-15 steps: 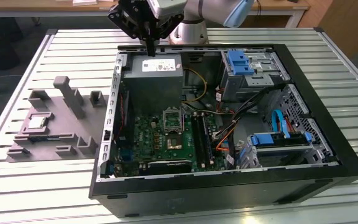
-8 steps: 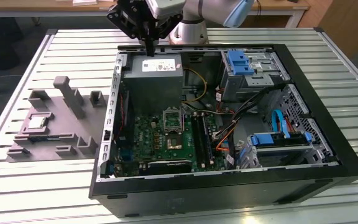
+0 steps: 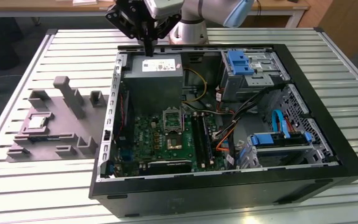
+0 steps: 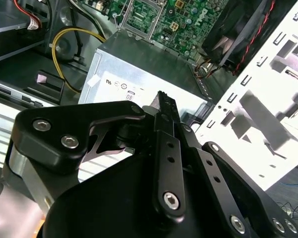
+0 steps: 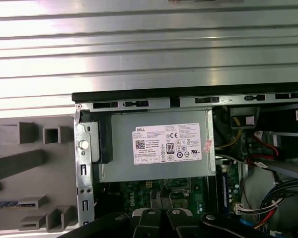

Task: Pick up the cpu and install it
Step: 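Reach for the cpu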

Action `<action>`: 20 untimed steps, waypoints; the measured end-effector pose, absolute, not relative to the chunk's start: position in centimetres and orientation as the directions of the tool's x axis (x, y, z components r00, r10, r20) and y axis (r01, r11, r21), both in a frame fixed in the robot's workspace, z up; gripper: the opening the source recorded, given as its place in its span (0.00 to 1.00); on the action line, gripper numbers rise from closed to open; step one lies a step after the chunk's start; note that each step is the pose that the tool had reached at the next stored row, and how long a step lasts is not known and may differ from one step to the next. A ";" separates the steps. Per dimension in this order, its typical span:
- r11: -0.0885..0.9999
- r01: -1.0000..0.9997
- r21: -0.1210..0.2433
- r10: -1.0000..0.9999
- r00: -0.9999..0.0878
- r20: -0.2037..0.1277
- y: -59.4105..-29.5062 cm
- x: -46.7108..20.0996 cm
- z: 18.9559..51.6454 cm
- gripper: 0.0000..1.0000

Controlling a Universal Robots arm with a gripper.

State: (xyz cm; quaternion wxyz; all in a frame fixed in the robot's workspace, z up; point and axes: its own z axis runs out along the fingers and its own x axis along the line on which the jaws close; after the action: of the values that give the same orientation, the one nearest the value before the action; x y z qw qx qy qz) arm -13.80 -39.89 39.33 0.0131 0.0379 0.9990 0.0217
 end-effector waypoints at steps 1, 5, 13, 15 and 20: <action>0.996 0.075 0.044 0.076 -0.997 -0.024 -39.9 -13.9 39.3 0.11; 0.996 0.075 0.044 0.076 -0.997 -0.024 -39.9 -14.1 39.3 0.11; 0.996 0.075 0.044 0.076 -0.997 -0.024 -39.9 -14.5 39.3 0.11; 0.996 0.075 0.044 0.076 -0.997 -0.024 -39.9 -14.6 39.3 0.11; 0.996 0.075 0.044 0.076 -0.997 -0.024 -39.9 -14.8 39.3 0.11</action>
State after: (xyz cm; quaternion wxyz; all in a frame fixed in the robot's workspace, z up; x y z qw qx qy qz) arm -14.78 -39.89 39.33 0.0131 0.0379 0.9990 0.0217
